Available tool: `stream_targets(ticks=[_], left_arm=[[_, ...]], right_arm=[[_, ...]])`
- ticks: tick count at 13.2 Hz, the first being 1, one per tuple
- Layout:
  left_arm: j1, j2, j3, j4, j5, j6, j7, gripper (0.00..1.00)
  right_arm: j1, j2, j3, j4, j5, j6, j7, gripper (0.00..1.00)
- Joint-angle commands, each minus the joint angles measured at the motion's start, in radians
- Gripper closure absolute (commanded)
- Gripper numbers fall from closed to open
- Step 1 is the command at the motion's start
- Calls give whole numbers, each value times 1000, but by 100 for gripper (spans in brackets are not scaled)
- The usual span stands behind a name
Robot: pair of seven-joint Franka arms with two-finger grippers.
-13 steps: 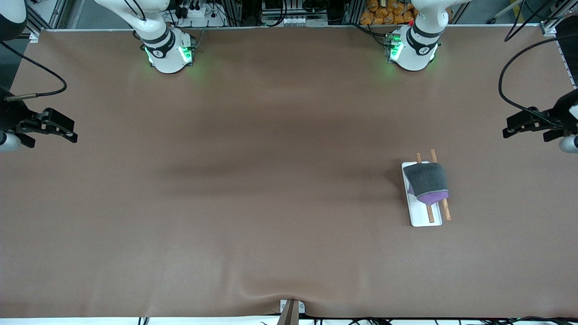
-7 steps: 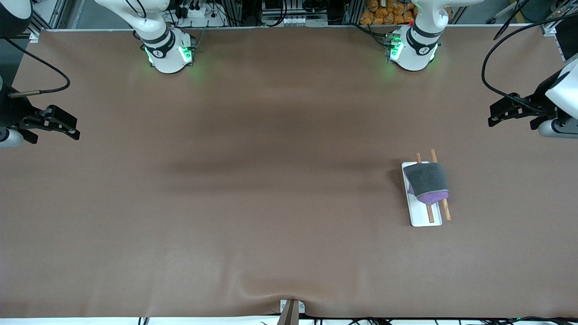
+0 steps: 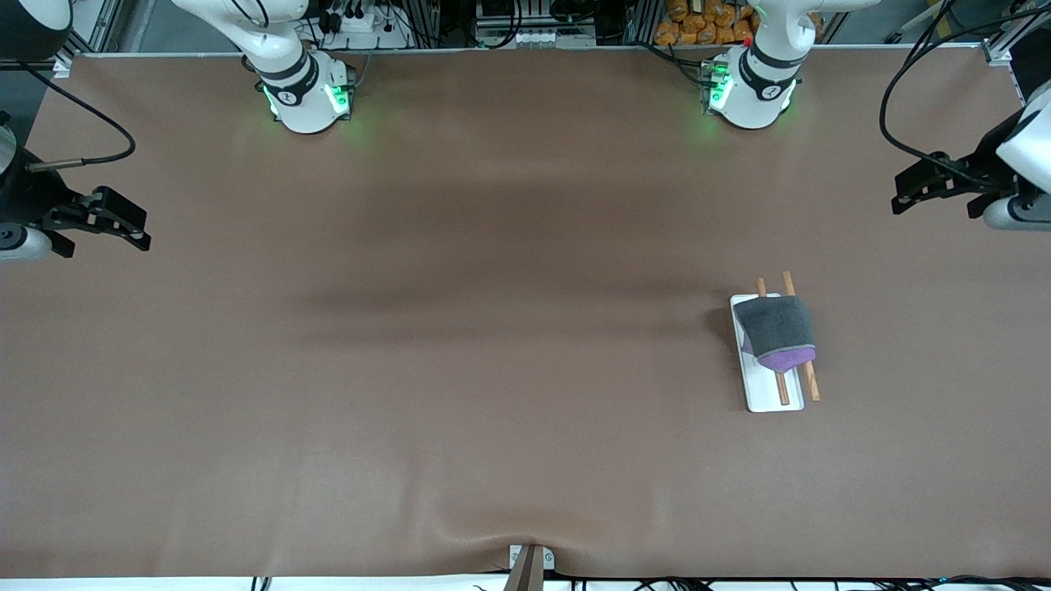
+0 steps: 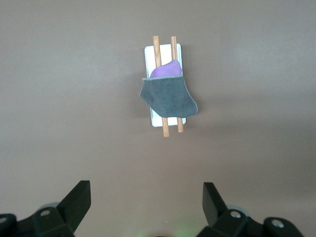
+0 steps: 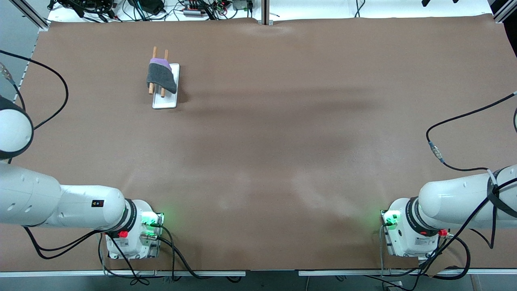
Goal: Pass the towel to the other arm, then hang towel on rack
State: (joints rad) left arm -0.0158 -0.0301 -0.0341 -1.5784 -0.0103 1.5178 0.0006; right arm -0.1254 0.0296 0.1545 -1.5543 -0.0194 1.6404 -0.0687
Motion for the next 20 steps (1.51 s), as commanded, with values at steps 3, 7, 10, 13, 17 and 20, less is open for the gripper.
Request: stream_targets(ticks=[3, 7, 10, 13, 17, 20], left_arm=[[-15, -100, 2, -91, 23, 15, -86, 0], [-16, -116, 0, -98, 26, 12, -88, 0], [-7, -62, 5, -33, 27, -1, -76, 0], [-7, -48, 6, -11, 27, -13, -76, 0], [-10, -45, 3, -8, 27, -21, -76, 0], [-16, -33, 0, -6, 27, -25, -74, 0]], right_arm=[[33, -27, 4, -17, -7, 12, 55, 0], [67, -27, 5, -4, -13, 4, 70, 0], [113, -25, 1, 2, -30, 6, 158, 0], [105, -22, -6, 10, -31, 4, 155, 0], [104, -19, -6, 11, -28, 3, 171, 0], [99, -17, -6, 11, -28, 3, 168, 0]])
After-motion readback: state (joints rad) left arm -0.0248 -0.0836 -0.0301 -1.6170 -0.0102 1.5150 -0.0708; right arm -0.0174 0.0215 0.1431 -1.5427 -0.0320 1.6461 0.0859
